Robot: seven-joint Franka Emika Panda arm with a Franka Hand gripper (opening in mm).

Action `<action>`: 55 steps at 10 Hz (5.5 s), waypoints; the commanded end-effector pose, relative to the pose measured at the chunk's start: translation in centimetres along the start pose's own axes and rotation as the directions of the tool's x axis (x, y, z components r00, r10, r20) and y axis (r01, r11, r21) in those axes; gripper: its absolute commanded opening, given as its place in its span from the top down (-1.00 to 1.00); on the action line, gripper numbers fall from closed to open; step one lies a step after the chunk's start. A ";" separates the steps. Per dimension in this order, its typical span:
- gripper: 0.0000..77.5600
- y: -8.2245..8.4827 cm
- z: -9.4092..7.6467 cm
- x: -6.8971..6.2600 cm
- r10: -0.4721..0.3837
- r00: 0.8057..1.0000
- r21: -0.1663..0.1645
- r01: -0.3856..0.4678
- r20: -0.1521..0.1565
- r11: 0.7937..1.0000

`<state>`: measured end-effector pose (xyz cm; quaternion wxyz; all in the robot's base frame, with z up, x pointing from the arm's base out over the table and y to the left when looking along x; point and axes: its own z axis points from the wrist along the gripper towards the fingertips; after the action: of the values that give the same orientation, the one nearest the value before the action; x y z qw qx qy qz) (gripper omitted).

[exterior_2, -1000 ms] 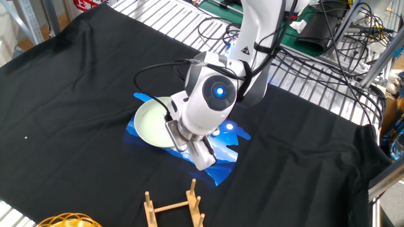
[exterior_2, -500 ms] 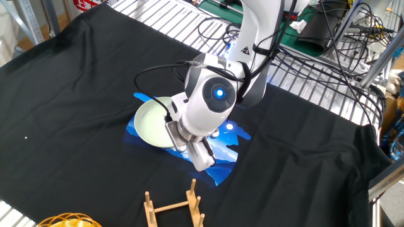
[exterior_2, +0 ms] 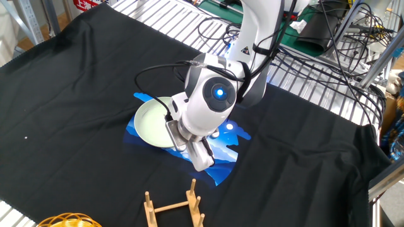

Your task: Put the dish on the dish rack

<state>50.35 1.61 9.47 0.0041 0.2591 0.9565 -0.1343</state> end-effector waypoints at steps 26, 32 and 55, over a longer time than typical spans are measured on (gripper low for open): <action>-1.00 -0.4 0.8 0.3 0.048 0.999 0.111 -0.050 0.022 0.993; -1.00 -1.1 2.0 1.0 0.031 0.999 0.127 -0.034 0.029 0.991; -1.00 -2.9 3.2 2.2 0.030 0.998 0.186 -0.038 0.048 0.982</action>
<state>46.72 -0.58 6.87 0.0038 0.2724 0.9353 -0.2256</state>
